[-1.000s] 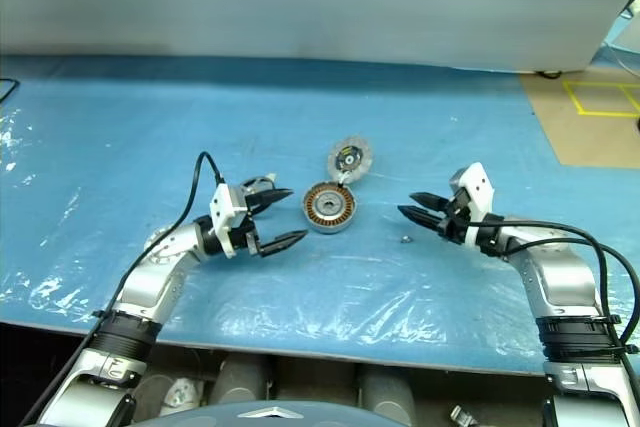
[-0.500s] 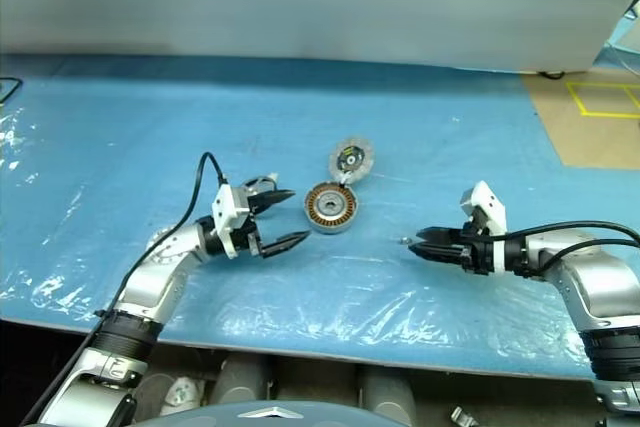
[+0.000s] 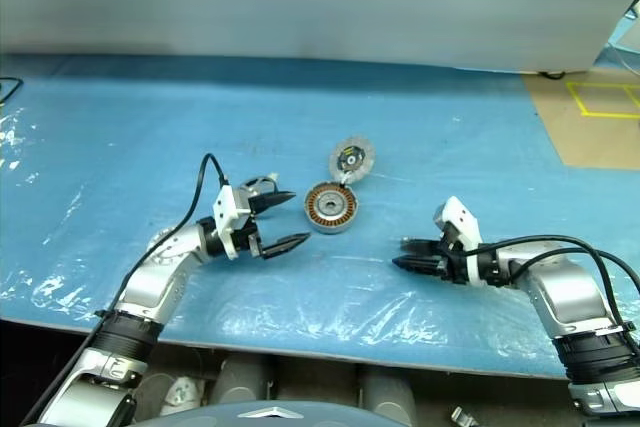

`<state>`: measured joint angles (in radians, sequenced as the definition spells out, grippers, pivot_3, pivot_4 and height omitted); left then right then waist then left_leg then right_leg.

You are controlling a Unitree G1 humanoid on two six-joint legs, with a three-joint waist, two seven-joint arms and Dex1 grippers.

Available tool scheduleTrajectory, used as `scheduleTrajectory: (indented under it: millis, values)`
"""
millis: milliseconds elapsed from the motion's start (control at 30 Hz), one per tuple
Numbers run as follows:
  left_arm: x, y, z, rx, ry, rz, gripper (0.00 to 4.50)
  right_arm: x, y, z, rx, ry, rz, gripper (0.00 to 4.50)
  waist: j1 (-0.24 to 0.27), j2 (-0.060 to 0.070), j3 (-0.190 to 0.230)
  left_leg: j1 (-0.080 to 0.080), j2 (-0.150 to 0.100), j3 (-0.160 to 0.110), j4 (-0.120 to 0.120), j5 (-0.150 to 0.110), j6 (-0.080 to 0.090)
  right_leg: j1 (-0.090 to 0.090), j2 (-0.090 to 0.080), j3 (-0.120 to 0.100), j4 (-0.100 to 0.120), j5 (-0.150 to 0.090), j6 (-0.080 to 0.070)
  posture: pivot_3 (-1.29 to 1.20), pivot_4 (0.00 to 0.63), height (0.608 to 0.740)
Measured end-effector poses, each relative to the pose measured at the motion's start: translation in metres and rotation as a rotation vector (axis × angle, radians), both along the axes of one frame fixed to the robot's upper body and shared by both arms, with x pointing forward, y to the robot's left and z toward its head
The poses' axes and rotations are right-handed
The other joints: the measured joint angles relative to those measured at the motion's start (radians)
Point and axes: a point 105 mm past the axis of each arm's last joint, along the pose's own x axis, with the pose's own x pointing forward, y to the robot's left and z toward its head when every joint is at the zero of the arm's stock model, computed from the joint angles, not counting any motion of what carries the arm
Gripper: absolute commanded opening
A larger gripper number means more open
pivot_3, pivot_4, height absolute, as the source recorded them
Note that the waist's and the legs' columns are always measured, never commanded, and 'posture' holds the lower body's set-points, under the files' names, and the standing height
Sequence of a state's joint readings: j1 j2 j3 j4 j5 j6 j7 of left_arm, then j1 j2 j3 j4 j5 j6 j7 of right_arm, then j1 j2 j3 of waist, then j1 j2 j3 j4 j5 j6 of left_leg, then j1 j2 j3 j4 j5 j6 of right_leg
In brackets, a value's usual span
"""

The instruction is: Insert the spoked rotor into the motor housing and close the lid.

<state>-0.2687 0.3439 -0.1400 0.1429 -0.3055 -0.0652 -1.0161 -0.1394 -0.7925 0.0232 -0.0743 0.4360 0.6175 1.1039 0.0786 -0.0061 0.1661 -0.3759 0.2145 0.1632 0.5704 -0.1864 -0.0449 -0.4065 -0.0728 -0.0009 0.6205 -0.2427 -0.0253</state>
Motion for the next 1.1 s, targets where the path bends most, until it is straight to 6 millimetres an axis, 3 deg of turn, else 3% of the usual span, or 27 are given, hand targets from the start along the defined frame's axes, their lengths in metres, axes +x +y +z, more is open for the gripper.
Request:
scheduleTrajectory:
  millis: [367,567,1100]
  values:
    - [0.0,0.0,0.0,-0.002,0.0,0.0,4.5,0.007,0.001,0.012,0.076,-0.022,-0.028,1.98,0.0,0.0,0.0,0.0,0.0,0.0,0.0,0.0,0.0,0.0,0.0,0.0,0.0,0.0,0.0,0.0,0.15,0.74]
    - [0.0,-0.001,0.0,-0.002,0.001,0.0,4.5,0.019,0.001,0.02,0.071,-0.121,-0.05,1.98,-0.001,0.0,0.0,0.0,0.0,0.0,0.0,0.0,0.0,0.0,0.0,0.0,0.0,0.0,0.0,0.0,0.15,0.74]
    - [0.0,-0.001,-0.001,-0.001,0.003,-0.001,4.5,0.026,-0.006,0.009,-0.067,-0.249,-0.013,1.98,-0.006,0.0,0.0,0.0,0.0,0.0,0.0,0.0,0.0,0.0,0.0,0.0,0.0,0.0,0.0,0.0,0.15,0.74]
